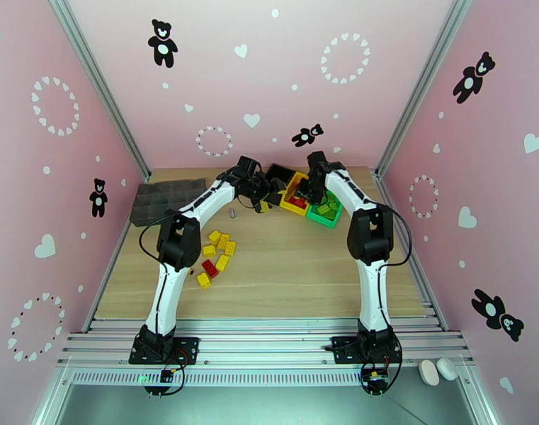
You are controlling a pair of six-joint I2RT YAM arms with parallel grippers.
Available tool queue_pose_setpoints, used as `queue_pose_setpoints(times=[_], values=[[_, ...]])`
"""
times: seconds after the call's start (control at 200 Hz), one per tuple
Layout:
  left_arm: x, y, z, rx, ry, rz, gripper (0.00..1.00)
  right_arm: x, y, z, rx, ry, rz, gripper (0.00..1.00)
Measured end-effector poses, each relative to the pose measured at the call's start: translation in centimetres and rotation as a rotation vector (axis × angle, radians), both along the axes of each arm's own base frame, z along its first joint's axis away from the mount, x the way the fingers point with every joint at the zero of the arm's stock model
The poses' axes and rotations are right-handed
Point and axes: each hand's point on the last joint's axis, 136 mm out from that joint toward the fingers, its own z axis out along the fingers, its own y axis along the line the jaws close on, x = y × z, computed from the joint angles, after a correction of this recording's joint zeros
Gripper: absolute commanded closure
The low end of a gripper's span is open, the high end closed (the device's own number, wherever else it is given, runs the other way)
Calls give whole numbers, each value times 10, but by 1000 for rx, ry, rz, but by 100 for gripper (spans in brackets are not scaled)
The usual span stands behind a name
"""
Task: Sort the legos into containers by color
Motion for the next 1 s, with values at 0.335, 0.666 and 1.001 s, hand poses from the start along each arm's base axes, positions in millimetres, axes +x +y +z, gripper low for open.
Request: queue_pose_setpoints(times=[0.335,0.666,1.001], values=[[-5,7,-8,47,24,7,5,24,-2,-1,68,-17,-66,36],[-27,53,-2,248,-34,36,13,20,6,-3,59,-20,-20,35],[-94,152,-28,557,18,127,22,-27,64,15,-33,-41,193,42]])
